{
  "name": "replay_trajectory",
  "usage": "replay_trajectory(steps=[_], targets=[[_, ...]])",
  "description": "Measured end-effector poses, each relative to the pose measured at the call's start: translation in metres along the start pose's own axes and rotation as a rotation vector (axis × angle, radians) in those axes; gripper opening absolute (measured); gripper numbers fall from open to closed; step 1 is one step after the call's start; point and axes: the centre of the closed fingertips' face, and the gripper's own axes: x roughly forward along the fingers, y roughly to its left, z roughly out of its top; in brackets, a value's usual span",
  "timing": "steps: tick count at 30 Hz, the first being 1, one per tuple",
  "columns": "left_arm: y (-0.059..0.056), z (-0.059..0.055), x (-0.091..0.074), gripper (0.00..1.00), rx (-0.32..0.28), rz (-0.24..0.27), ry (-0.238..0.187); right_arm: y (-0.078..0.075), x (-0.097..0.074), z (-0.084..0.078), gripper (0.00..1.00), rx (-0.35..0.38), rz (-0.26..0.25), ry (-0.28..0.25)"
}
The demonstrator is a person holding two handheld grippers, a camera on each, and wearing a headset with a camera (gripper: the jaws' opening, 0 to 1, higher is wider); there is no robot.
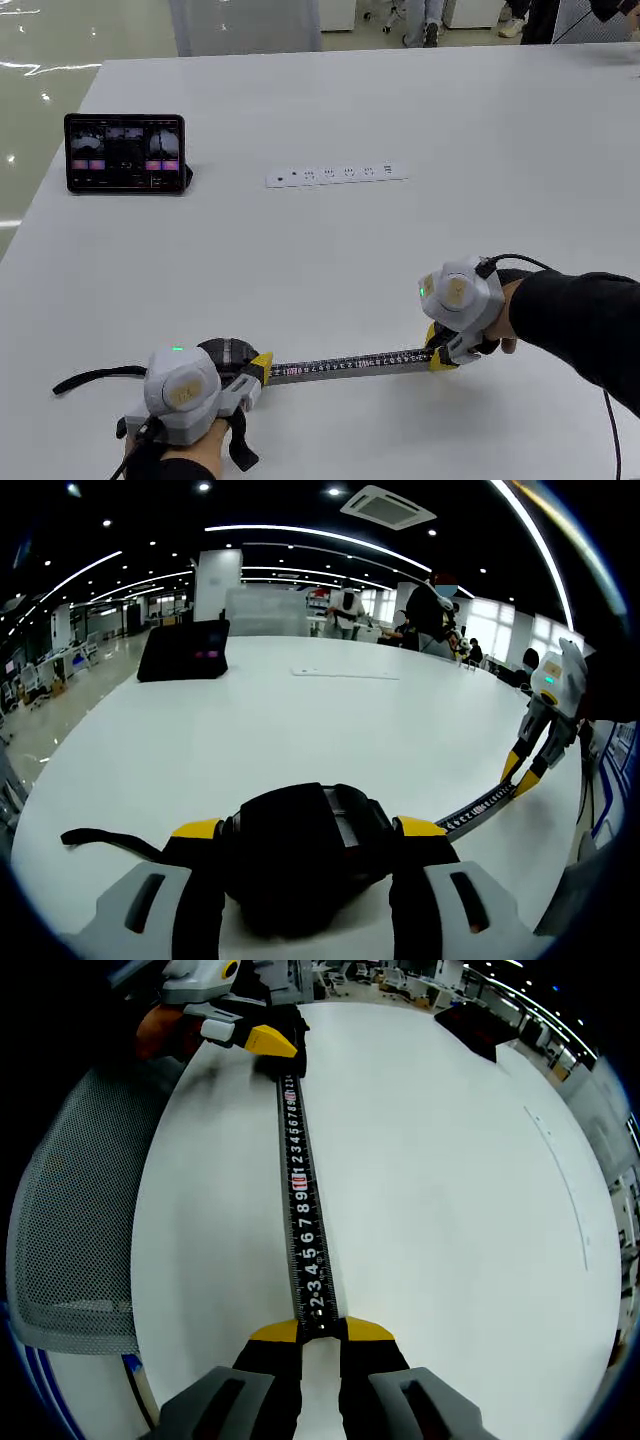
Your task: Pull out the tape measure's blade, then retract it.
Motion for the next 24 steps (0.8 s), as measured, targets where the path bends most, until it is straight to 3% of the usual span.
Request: replay_trajectory(steps=[14,24], targets=[[-0.0006,-0.0017,-0.0006,0.63,0.000,-0.001,0.032,-0.0007,0.0016,0.0044,0.09,0.058,0.008,-0.012],[-0.0002,-0.0031,-0.0004,0.63,-0.011,-0.006,0.050,0.0007,0.0027,0.0080,0.09,0.027,-0.002,0.004]])
